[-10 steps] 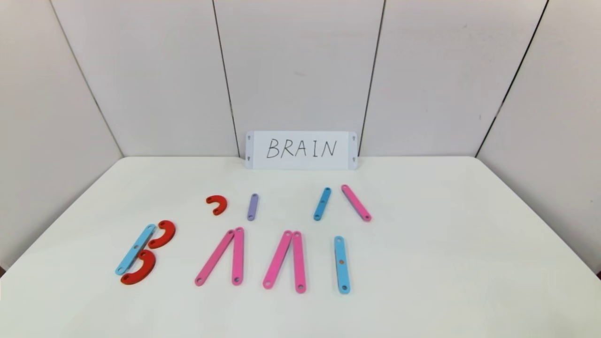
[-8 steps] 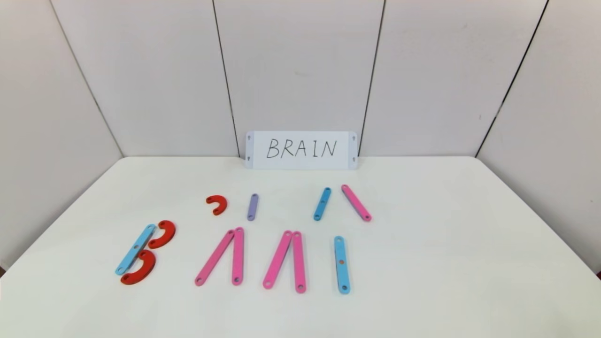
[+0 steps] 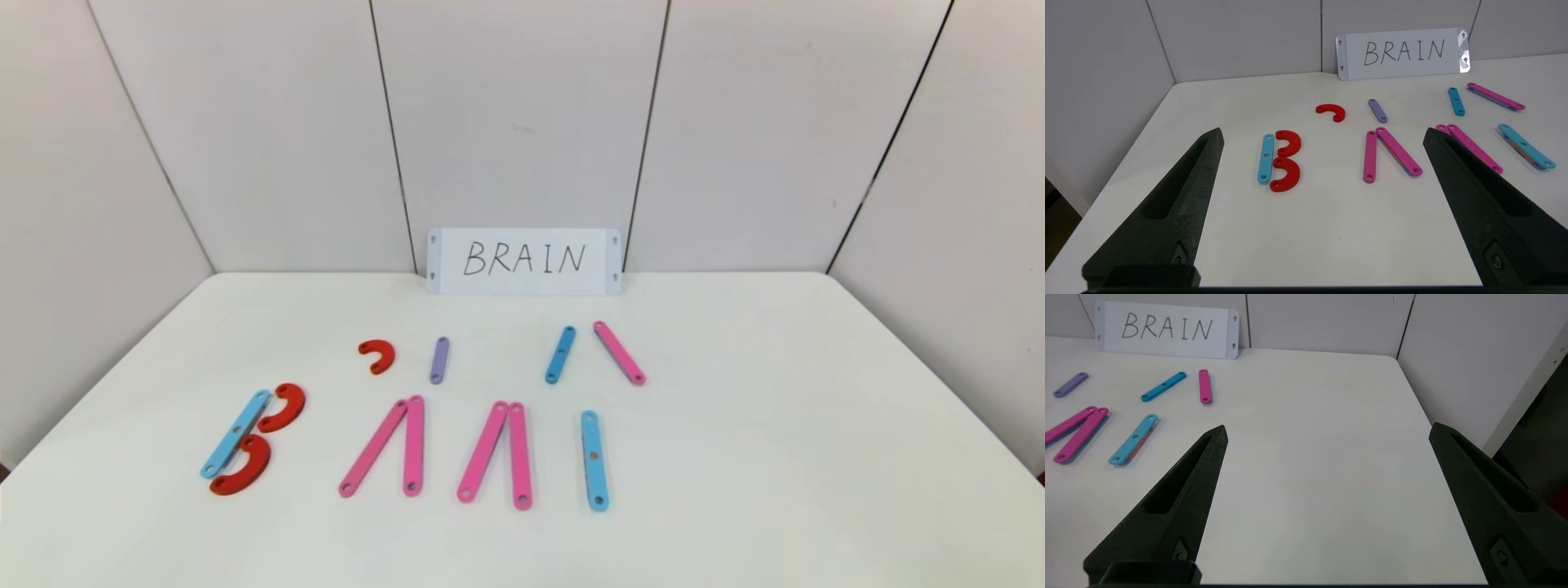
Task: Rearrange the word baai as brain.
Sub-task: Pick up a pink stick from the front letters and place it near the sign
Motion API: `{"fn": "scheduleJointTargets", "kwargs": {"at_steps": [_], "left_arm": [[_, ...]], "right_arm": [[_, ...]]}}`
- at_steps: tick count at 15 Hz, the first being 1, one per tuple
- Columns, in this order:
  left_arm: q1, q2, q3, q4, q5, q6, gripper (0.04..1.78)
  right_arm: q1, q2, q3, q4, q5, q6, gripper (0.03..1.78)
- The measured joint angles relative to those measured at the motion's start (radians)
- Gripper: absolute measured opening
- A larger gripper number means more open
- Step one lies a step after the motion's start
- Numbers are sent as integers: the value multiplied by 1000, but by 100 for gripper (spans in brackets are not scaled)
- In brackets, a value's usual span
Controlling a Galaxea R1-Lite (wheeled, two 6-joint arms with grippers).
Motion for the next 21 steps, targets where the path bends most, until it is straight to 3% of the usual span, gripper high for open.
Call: {"fn": "scheduleJointTargets", "kwargs": {"at_steps": [6,13,16,21], "left_arm": [[-40,352,-335,-16,-1,0,172],[-49,849,-739,-43,0,-1,172],[-47,1024,-805,-40,2,-4,172],[-34,1258,-866,-16,4,-15,172]], "right_arm": [[-2,330,-339,5,3,7,172],[-2,805,-893,60,-1,10,172],[-1,1010,-1136,196,-3,16,172],[22,1309,-1463,516,-7,60,172]]}}
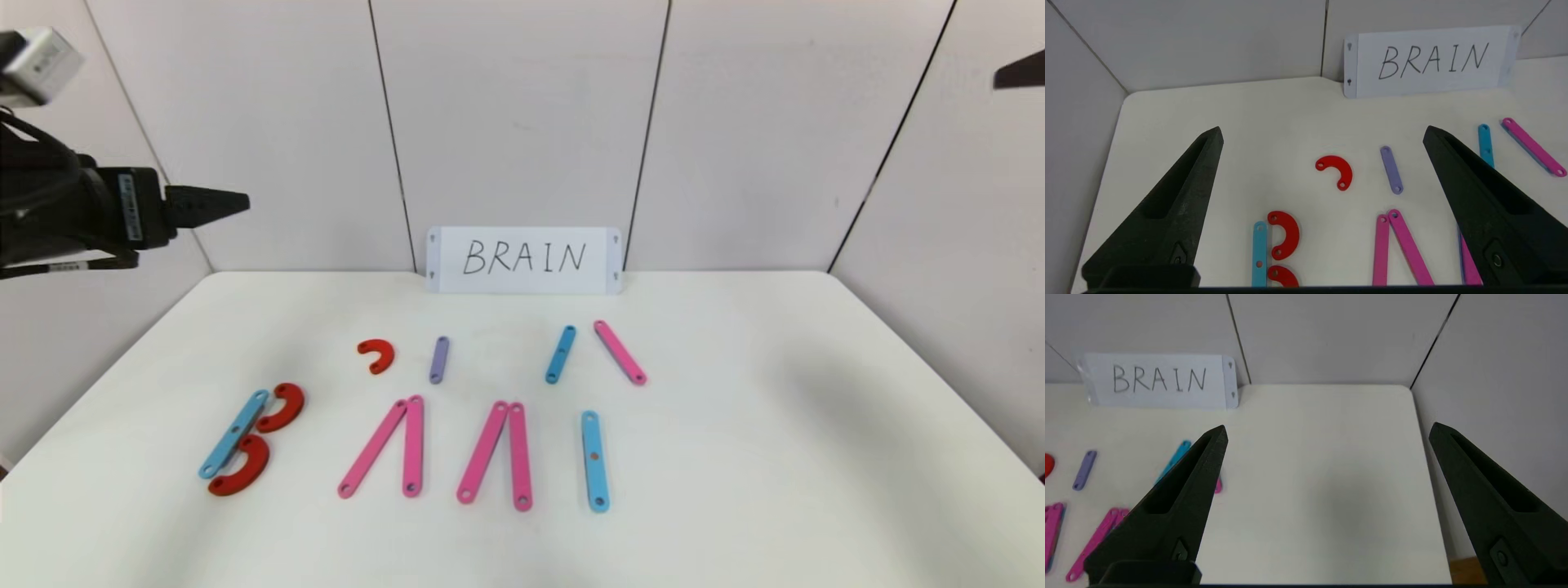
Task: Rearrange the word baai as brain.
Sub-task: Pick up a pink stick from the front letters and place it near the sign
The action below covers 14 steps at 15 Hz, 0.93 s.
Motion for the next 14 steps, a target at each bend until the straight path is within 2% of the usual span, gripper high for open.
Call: {"fn": "scheduleJointTargets", "kwargs": {"at_steps": [2,5,7,10,14], "left_arm": [[18,88,-2,4,-5,-9,172],[34,199,-19,21,-9,-12,172],[37,244,-26,43,-11,-7,172],[33,274,-33,91,-24,-6,172],[26,297,-71,233,-40,-5,172]], "right_arm": [[19,97,-43,96,3,23,172],[59,207,-36,167,11,94,172],[74,244,-24,219,19,116,172],[80,271,29,236,61,131,172],[77,294,124,238,68,121,172]]}}
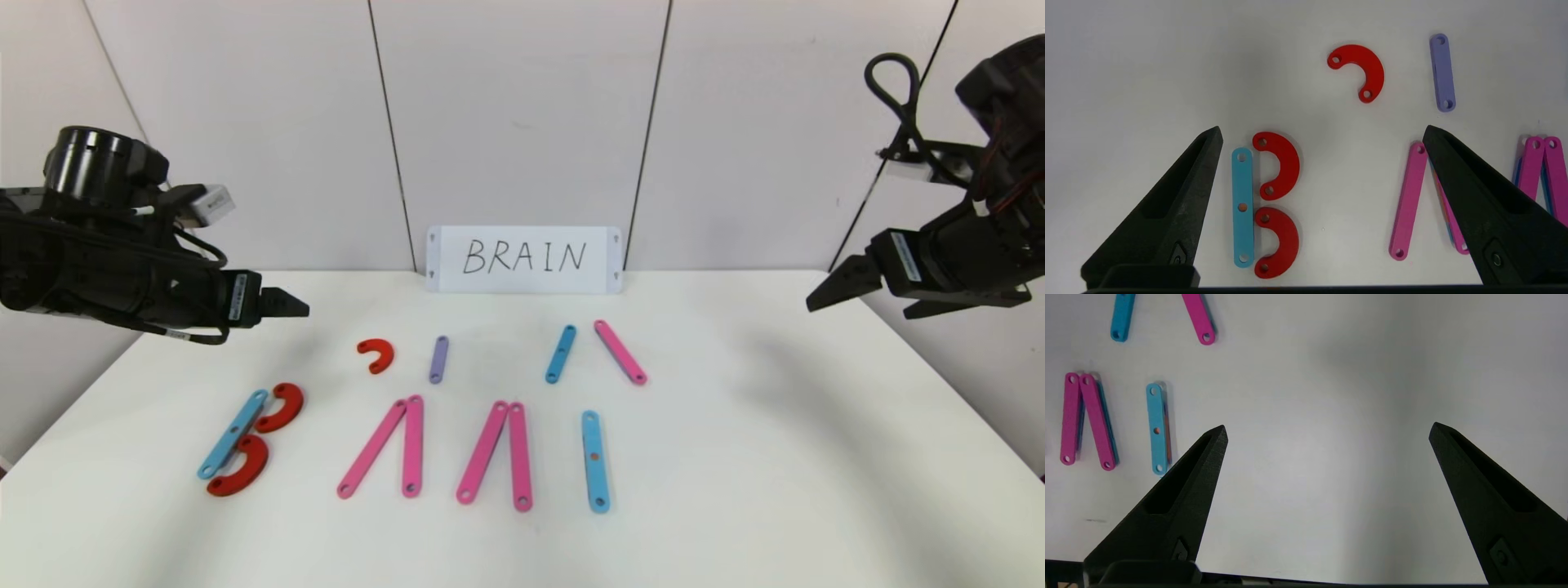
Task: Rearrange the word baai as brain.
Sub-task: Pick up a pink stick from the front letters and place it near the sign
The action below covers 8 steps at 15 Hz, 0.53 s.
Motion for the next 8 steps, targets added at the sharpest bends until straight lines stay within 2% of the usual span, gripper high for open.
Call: {"fn": "scheduleJointTargets", "kwargs": {"at_steps": [2,8], "left_arm": [[-13,6,-19,68,2,0,172],[-32,55,-53,126,9,-3,172]], "right_arm": [[0,17,29,-1,3,-1,172],[-1,36,45,6,-1,-27,172]]}}
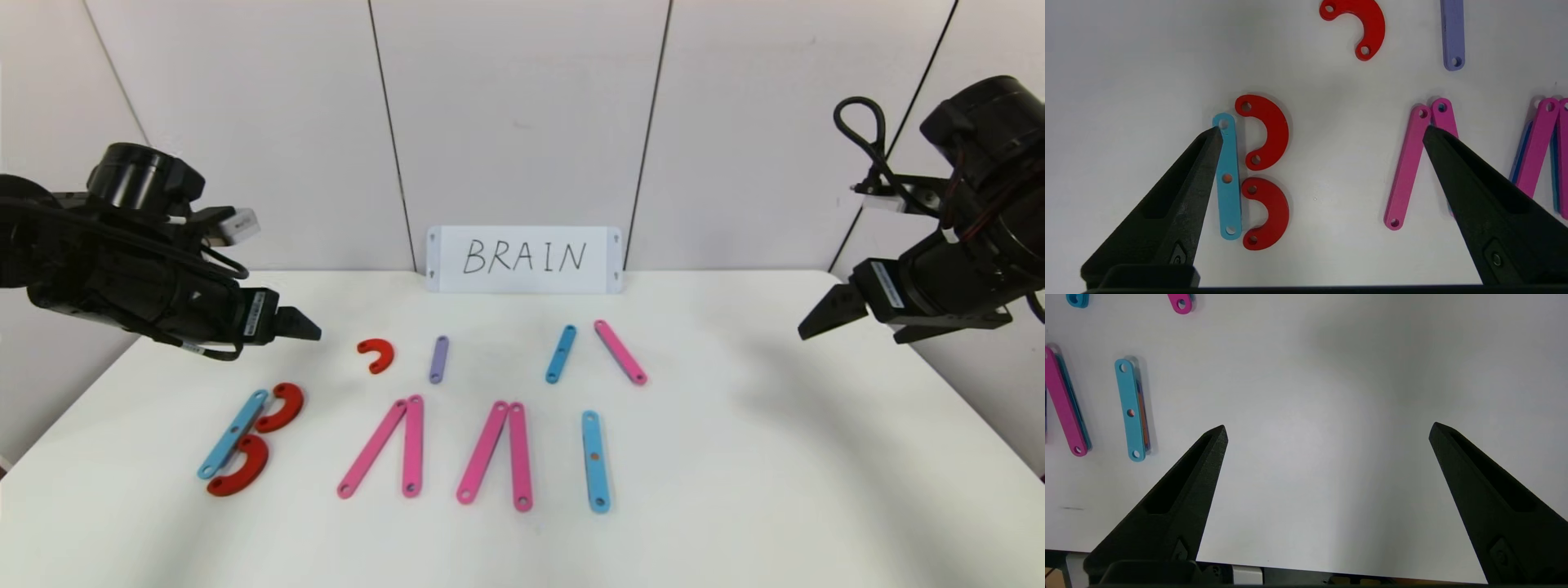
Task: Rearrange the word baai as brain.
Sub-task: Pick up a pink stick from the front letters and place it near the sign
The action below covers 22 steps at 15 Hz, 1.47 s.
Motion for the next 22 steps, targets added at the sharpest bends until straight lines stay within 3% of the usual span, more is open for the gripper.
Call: {"fn": "scheduleJointTargets", "kwargs": {"at_steps": [7,16,22], "left_arm": [[-89,45,7,44,-1,-13,172],[-181,24,127,62,3,-22,172],[-209,34,148,61,8,-11,172]], "right_arm": [[-20,34,-21,0,0,-1,172],[-21,34,-22,0,0,-2,172],[-20,34,-20,0,-1,-4,172]]}}
